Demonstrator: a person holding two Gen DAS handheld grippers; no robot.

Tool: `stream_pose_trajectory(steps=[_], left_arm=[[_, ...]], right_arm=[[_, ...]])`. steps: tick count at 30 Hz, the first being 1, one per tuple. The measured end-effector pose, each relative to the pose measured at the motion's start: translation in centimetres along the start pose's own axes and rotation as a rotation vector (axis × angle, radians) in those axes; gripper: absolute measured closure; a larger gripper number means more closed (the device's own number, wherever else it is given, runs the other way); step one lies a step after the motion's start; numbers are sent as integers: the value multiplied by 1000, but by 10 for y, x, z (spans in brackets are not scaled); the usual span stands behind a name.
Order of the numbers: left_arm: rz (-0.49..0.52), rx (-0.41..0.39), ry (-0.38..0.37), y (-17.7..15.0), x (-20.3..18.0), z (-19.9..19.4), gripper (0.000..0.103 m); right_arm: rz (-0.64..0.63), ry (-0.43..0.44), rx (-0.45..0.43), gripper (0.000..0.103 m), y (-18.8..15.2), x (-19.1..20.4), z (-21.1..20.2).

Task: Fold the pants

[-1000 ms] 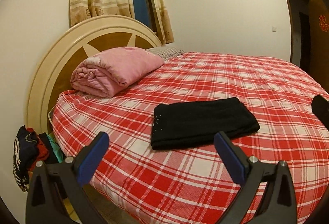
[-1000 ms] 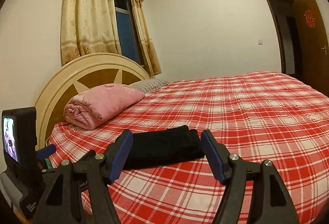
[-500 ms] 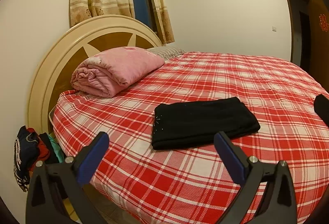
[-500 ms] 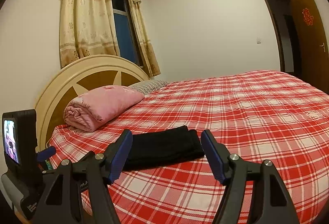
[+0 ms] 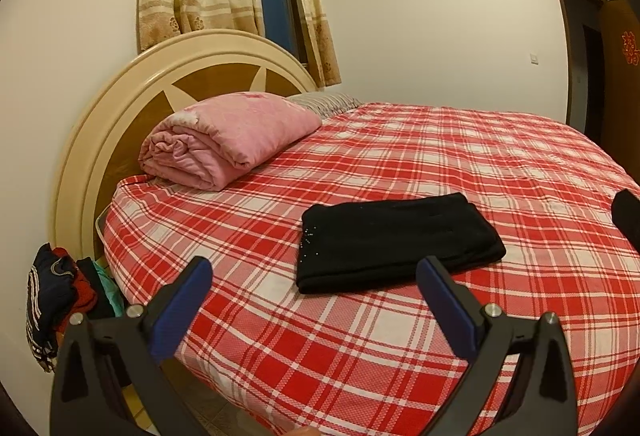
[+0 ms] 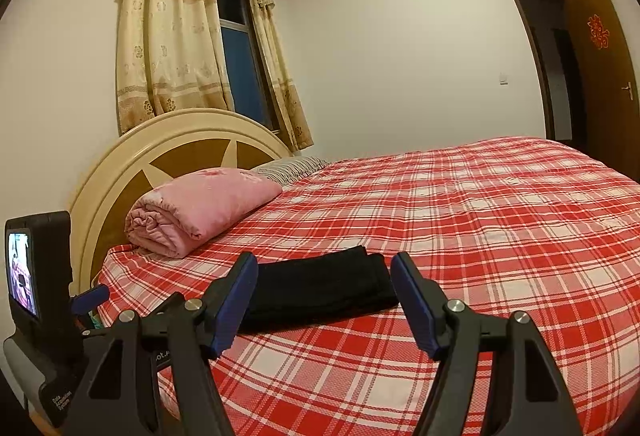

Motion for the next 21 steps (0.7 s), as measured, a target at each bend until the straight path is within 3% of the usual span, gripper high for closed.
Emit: stream_pose_trajectory(steps=[21], left_arm=[[2, 12, 16, 0, 2, 1, 0]], right_arm=[[6, -3, -9, 33, 1, 0, -3]])
Point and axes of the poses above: each gripper's, at about its wrist camera, not at the fingertips, and z roughly the way its jaws point, x to its left, y to its top, the point moved 2 cm from there along z, roughly the way its jaws point, and after that the axes turned 5 degrees about y, right-handed, at the moved point
